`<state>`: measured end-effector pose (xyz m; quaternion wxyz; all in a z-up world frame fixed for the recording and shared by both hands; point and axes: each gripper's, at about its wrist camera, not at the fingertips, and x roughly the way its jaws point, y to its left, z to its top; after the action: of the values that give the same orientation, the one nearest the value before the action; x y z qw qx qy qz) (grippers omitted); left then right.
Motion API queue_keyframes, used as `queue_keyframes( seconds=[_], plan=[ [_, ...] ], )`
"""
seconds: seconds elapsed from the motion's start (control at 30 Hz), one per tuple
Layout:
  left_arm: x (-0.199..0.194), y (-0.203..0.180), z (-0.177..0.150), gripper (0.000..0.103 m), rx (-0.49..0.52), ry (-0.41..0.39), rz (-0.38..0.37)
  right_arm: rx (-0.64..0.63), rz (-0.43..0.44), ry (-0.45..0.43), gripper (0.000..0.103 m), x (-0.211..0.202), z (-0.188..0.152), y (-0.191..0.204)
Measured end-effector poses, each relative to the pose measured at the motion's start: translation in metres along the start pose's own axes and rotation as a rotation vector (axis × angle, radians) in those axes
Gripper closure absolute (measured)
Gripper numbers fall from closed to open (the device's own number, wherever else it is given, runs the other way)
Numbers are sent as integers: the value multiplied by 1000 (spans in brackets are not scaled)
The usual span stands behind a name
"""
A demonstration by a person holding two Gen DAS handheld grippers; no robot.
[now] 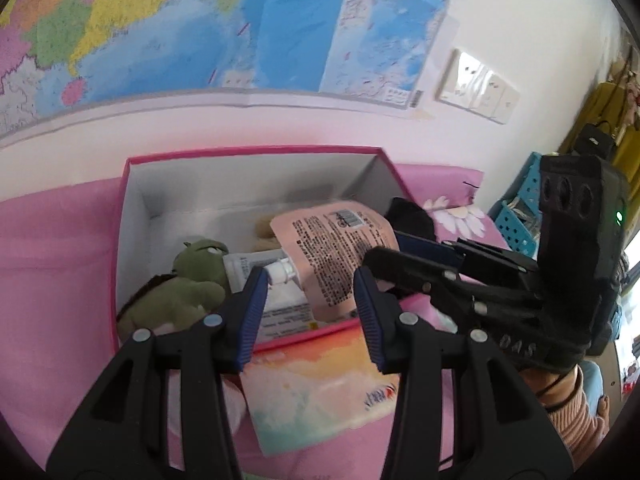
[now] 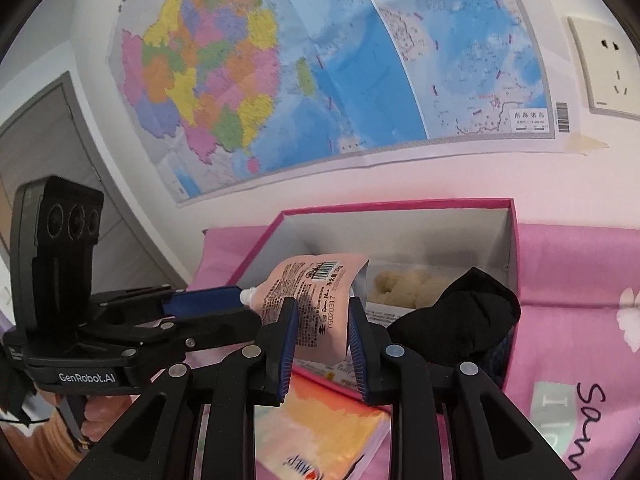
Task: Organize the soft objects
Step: 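Lower the pouch into the box and open the right gripper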
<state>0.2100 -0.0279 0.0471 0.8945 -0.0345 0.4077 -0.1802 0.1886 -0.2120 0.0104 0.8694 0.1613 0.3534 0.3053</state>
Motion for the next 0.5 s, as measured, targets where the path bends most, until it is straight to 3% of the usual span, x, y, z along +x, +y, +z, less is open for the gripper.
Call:
queue_keyframes(
  seconds=[0.23, 0.5],
  plan=[
    [6, 7, -2, 57, -8, -2, 54, -66, -99, 70, 63, 28, -5, 4],
    [-35, 10, -22, 57, 22, -100, 86, -73, -84, 25, 56, 3, -9, 7]
  ],
)
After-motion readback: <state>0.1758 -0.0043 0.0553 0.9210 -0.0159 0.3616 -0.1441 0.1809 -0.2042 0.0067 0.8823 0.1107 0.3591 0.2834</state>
